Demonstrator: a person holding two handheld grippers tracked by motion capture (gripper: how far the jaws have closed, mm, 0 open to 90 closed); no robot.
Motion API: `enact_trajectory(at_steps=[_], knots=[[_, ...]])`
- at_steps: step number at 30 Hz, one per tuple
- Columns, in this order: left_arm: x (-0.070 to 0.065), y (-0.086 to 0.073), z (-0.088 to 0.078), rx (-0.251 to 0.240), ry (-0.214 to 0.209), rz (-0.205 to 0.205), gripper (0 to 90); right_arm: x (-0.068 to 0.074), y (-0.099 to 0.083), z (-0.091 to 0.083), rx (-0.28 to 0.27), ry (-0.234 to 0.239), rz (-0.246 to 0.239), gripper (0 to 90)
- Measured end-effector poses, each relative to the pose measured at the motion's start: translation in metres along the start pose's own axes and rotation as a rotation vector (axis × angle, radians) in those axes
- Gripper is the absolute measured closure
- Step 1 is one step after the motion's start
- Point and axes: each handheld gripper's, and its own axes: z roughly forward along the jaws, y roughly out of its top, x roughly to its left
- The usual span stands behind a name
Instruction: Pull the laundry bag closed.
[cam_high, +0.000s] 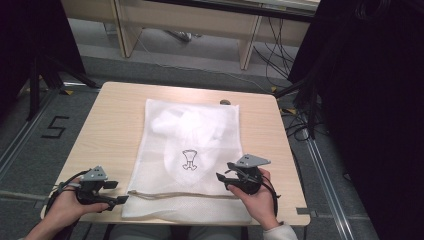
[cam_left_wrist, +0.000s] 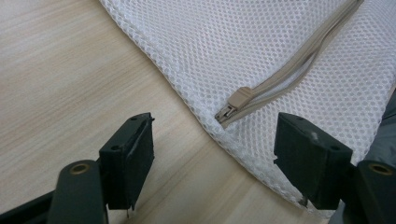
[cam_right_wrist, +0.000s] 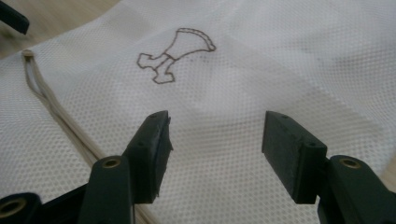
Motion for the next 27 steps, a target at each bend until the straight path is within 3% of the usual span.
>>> enact_trajectory(at_steps=[3,9,10,13,14,15,24,25,26,27], knots=[[-0.001,0.0,0.001,-0.016,0.009,0.006,28.1,0.011,0.007,0.008,0.011,0.049,-0.053,52.0],[-0.001,-0.001,0.001,-0.018,0.006,0.013,28.2,0.035,0.02,0.028,0.004,0.087,-0.109,51.6],[-0.001,0.0,0.001,-0.019,0.007,0.008,28.1,0.049,0.028,0.038,0.002,0.117,-0.13,51.2],[0.0,0.0,0.0,-0.004,0.006,0.032,28.1,0.056,0.032,0.045,0.008,0.133,-0.153,51.2],[0.0,0.0,0.0,0.001,0.003,0.034,28.1,0.068,0.038,0.055,0.014,0.168,-0.186,51.5],[0.0,0.0,-0.001,0.005,0.003,0.035,28.1,0.072,0.039,0.059,0.011,0.173,-0.204,52.4],[0.0,0.0,-0.002,0.027,0.001,0.042,28.1,0.103,0.054,0.086,0.033,0.265,-0.228,55.5],[0.0,0.0,-0.002,0.026,0.001,0.024,28.1,0.105,0.056,0.089,0.035,0.271,-0.232,55.7],[0.0,0.0,-0.002,0.028,0.0,0.044,28.1,0.105,0.056,0.089,0.035,0.271,-0.232,55.7],[-0.001,0.0,-0.001,0.013,-0.007,0.027,28.1,0.111,0.058,0.094,0.044,0.284,-0.236,56.4]])
